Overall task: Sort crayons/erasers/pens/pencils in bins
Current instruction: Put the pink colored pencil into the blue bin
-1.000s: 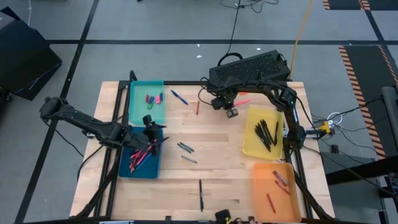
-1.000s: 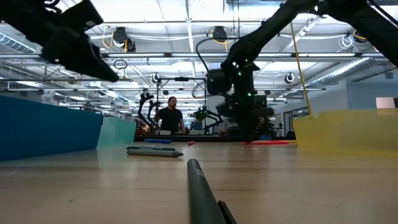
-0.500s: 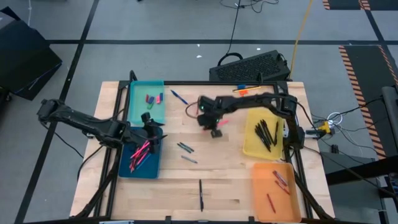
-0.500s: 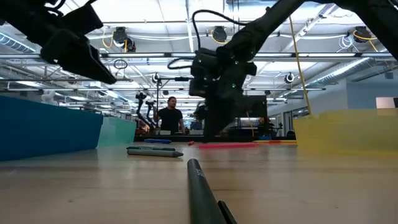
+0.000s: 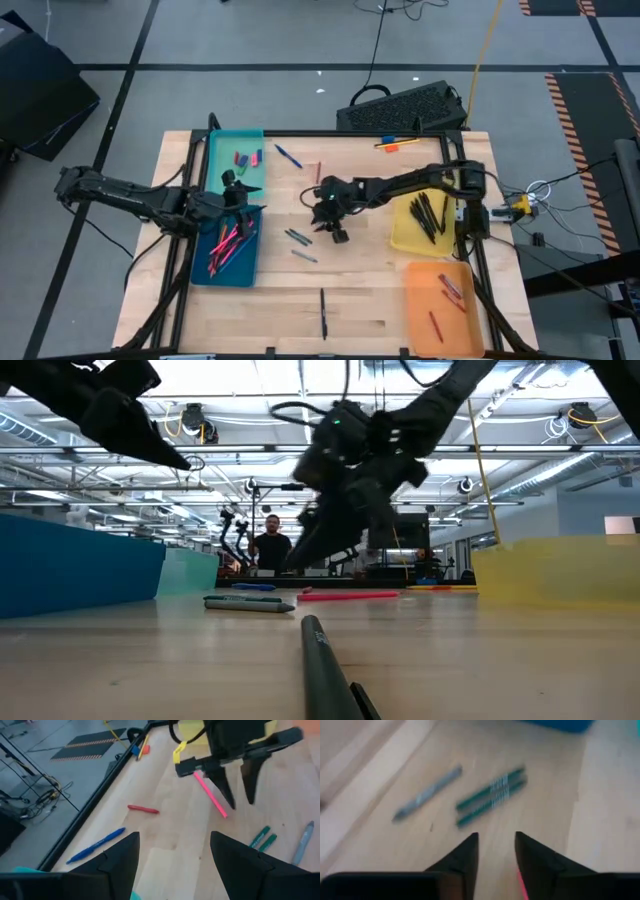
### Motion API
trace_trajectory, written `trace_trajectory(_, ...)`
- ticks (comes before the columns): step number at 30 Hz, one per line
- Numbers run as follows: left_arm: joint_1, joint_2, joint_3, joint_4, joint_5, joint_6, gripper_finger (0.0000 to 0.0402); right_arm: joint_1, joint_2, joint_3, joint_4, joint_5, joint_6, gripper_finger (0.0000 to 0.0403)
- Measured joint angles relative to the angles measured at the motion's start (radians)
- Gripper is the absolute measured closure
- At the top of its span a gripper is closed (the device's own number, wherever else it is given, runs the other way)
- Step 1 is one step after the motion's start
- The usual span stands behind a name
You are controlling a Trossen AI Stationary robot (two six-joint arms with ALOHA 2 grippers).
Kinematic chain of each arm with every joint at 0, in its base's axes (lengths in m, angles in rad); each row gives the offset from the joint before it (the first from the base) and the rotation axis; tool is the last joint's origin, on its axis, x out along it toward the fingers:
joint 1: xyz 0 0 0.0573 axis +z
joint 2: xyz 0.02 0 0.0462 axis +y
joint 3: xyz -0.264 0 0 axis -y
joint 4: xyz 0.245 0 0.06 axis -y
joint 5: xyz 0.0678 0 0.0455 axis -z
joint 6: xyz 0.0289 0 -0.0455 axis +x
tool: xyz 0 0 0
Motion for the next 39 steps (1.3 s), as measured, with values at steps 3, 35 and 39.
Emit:
trace_trajectory(3,-0.002,-0.002,0.0,-0.007,0.001,-0.035,0.0158,-0.043,-0.049,-0.097,0.08,0.007,-0.012,0.025)
trace_trajectory(35,0.213,0.28,0.006,0.258,0.361,-0.225,0.0158,-0.095,0.021,-0.345,0.446,0.06,-0.118,0.0384)
trace_trajectory(39,0.275,0.437,0.067,0.256,0.46,-0.159,0.0158,-0.039,-0.064,-0.321,0.35,0.193,-0.121,0.0389)
